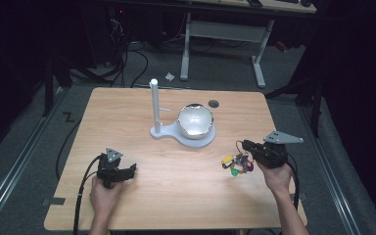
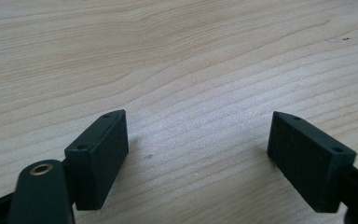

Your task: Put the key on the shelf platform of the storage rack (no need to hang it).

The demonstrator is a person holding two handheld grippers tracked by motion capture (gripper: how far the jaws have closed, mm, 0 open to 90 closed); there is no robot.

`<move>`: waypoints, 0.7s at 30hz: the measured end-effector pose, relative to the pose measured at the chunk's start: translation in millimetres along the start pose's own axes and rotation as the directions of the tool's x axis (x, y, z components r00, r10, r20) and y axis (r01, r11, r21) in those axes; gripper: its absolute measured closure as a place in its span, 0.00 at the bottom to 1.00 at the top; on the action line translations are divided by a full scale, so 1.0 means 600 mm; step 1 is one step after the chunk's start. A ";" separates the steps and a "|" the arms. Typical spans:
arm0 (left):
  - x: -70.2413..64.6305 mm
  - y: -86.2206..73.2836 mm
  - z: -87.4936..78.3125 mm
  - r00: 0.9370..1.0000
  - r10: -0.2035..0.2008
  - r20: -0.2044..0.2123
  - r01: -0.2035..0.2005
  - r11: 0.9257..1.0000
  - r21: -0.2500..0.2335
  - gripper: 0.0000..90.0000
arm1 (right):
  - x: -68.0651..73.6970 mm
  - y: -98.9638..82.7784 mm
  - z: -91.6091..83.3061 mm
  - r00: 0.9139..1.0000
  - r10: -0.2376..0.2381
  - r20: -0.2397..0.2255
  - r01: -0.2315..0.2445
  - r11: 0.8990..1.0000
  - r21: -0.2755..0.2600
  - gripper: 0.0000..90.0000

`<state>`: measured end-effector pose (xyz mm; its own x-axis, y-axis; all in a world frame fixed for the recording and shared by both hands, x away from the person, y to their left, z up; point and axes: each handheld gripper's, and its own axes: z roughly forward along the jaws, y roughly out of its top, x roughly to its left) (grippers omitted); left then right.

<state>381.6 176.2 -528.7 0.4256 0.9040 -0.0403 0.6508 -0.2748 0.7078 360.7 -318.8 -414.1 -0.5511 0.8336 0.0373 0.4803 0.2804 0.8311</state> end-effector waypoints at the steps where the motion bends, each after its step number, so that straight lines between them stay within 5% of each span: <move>1: 0.000 0.000 0.000 1.000 0.000 0.000 0.000 1.000 0.000 0.23 | 0.000 0.004 -0.002 1.000 -0.004 0.002 0.004 1.000 -0.002 0.93; 21: 0.000 0.000 0.000 1.000 0.000 0.000 0.000 1.000 0.000 0.23 | 0.003 0.087 -0.024 0.998 -0.057 -0.039 0.055 0.997 -0.056 0.93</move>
<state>381.6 176.2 -528.7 0.4255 0.9040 -0.0403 0.6508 -0.2748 0.7078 375.0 -309.5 -362.4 -0.6039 0.7969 0.0118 0.4103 0.2982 0.8618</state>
